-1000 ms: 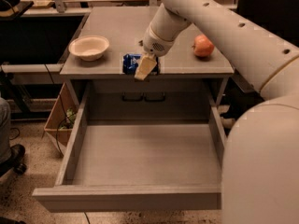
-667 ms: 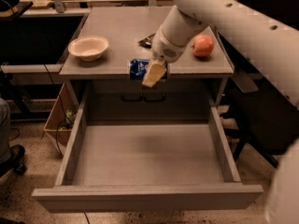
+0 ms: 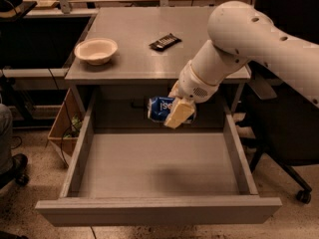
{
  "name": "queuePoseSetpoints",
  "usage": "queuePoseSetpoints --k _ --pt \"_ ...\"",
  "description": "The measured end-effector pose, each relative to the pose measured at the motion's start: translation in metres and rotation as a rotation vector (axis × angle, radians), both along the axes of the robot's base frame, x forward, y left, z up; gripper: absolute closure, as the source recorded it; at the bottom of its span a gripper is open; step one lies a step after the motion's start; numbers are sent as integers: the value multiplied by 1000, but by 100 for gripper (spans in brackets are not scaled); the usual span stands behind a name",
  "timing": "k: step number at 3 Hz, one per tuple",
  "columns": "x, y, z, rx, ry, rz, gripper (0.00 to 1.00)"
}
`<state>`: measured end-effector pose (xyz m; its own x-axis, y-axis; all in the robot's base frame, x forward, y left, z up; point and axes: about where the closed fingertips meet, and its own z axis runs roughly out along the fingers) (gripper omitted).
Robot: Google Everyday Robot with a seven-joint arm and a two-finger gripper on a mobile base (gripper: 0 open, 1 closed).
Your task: Place pepsi can into top drawer
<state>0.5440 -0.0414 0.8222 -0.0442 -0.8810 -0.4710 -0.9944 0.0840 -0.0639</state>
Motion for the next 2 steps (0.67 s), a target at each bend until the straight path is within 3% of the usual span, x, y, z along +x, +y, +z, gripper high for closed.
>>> queuePoseSetpoints --k 1,2 --pt "0 0 0 0 -1 0 100" --pt "4 13 -30 27 33 -2 100"
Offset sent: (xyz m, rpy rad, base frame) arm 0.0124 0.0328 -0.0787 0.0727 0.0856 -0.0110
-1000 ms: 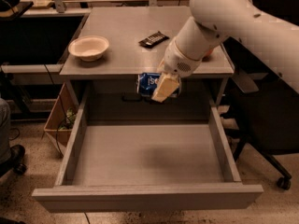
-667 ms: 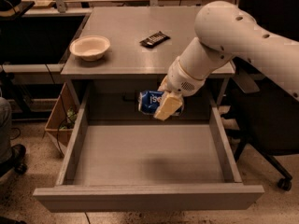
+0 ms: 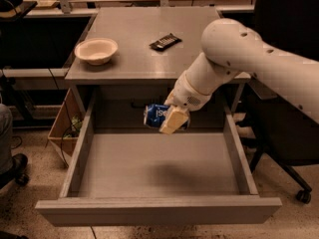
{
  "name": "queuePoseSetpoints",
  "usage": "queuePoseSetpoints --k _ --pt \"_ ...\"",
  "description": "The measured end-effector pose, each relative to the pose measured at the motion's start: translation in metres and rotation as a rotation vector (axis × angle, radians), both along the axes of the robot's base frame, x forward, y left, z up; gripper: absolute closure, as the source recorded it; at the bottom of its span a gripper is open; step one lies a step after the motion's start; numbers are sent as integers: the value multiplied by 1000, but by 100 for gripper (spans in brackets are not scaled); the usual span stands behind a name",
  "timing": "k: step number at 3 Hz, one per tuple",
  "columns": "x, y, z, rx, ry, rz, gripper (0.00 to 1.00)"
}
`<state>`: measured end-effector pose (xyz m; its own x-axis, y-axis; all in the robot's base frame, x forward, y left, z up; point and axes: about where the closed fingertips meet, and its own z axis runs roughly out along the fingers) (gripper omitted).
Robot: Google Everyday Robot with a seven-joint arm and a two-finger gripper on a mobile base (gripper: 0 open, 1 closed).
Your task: Place pepsi can into top drawer
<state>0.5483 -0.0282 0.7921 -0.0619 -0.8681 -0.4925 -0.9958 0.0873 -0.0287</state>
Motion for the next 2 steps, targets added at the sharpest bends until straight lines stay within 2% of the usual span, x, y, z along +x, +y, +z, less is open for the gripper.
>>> queuePoseSetpoints --k 2 --pt "10 14 -86 54 96 -34 100"
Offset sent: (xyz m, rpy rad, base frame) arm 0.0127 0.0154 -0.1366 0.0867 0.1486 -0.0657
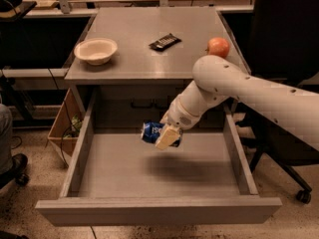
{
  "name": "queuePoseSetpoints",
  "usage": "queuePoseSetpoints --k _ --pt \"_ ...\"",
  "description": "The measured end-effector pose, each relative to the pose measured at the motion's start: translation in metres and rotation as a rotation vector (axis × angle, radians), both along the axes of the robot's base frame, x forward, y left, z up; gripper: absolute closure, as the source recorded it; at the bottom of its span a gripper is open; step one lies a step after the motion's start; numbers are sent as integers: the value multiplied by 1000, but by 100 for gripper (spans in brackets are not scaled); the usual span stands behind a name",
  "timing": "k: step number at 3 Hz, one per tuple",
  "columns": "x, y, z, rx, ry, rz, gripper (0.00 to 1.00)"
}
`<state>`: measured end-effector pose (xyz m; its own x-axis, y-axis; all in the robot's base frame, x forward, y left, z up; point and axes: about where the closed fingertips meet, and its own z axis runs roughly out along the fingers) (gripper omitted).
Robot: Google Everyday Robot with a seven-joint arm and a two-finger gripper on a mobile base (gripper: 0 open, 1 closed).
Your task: Place pepsi can into top drawer
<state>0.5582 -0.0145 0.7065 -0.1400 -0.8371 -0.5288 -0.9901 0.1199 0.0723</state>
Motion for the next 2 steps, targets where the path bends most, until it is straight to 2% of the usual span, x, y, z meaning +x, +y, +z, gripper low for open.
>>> queuePoseSetpoints --k 2 --pt "-2 0 -63 61 49 -33 100"
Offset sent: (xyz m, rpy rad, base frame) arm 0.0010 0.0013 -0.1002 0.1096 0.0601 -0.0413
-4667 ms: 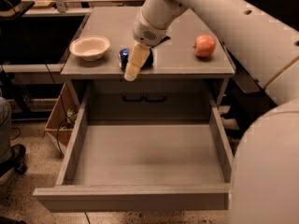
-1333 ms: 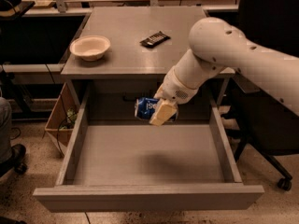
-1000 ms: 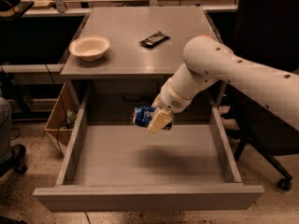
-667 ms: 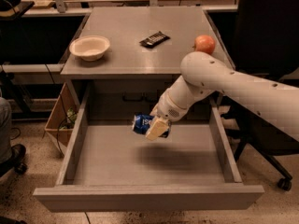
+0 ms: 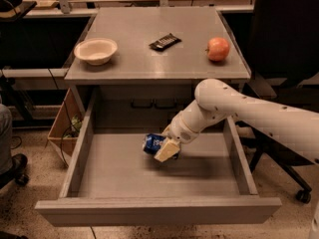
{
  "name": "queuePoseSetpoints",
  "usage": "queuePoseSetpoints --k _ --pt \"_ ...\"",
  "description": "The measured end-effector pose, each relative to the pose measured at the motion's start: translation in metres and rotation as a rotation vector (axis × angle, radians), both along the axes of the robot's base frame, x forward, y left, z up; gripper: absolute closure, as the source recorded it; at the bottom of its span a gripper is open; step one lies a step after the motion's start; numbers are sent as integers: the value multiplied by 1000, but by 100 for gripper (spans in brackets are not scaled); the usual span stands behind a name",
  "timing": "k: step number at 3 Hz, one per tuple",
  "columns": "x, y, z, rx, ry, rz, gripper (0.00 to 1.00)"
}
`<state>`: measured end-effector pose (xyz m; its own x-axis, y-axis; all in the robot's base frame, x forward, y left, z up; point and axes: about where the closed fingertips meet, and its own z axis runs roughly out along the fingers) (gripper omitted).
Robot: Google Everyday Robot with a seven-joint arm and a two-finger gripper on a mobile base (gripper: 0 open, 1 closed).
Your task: Place pepsi can into top drawer
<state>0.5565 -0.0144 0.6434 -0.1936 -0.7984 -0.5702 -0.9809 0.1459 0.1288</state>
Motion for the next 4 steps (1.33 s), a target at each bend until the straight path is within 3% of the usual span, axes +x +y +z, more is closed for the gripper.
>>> queuePoseSetpoints --k 1,4 --pt "3 2 -17 23 6 2 82" --pt "2 7 -28 44 18 13 12"
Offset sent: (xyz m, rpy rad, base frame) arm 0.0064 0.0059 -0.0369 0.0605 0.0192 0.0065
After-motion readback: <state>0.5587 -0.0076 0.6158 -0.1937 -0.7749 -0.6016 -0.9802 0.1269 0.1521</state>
